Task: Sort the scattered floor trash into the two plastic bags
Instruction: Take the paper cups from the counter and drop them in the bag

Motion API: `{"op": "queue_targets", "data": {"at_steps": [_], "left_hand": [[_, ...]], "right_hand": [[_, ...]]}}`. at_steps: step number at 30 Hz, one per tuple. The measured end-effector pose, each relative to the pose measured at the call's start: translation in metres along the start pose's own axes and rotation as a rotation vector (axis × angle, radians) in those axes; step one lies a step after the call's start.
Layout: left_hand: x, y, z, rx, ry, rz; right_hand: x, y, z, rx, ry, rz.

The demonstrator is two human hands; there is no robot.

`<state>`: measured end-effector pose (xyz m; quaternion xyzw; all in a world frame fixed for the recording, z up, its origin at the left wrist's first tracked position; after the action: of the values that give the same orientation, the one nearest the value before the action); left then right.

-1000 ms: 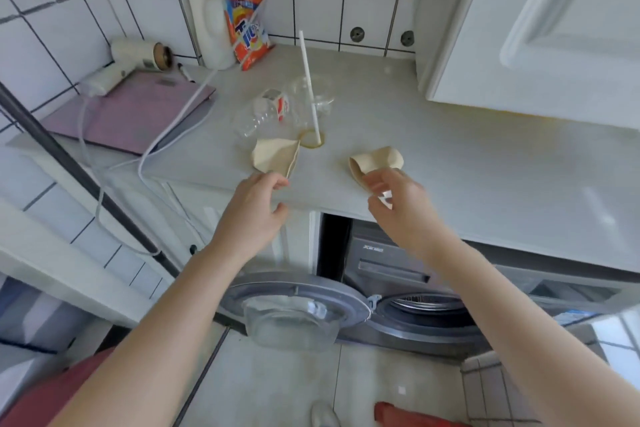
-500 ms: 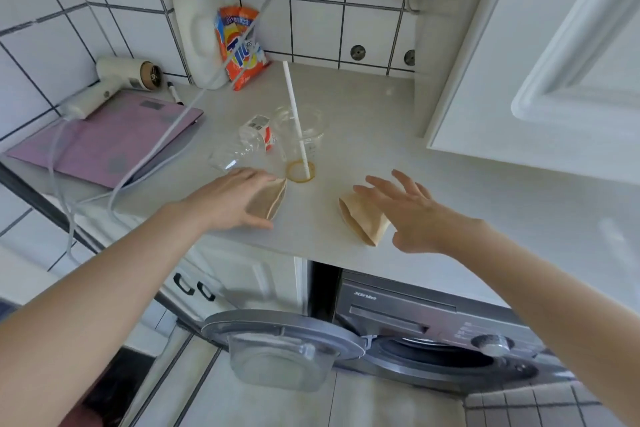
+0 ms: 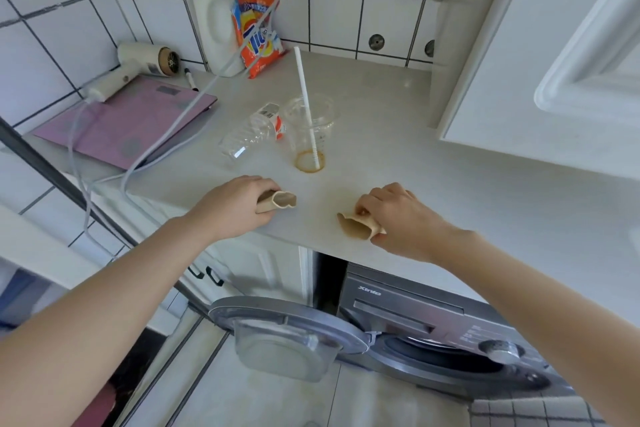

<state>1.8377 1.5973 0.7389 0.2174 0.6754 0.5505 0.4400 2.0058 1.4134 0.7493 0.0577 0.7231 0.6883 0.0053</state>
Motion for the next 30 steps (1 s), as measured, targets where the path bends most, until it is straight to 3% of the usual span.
{"op": "queue_targets", "data": {"at_steps": [7, 10, 21, 25, 30], "left_hand": [[0.01, 0.018, -0.073, -0.298, 0.262, -0.513], [0.025, 0.02, -0.117, -0.371, 0.376, -0.647], [0.1, -0.001, -0.33, -0.743, 0.82, -0.833], [0.118, -0.04, -0.418, -0.936, 1.123, -0.912], [0.135, -0.117, -0.53, -1.036, 1.512, -1.106]], "right_hand": [[0.057, 0.008, 0.014, -0.214, 0.121, 0.441], [0.1, 0.014, 0.029, -0.221, 0.144, 0.61], [0.297, -0.038, 0.06, 0.138, 0.352, 0.932], [0.37, -0.077, 0.052, 0.265, 0.389, 0.982], [0.453, -0.142, 0.034, 0.436, 0.423, 0.93]]}}
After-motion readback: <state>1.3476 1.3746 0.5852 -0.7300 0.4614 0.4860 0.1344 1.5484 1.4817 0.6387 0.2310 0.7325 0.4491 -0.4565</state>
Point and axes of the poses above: each hand's wrist, its own z-axis towards the middle knuckle, its own y-axis out of the back of the hand, x = y × z, the point moved 5 cm from there along z, towards the middle knuckle, and after that the axes turned 4 degrees about y, right-handed, at the moved point
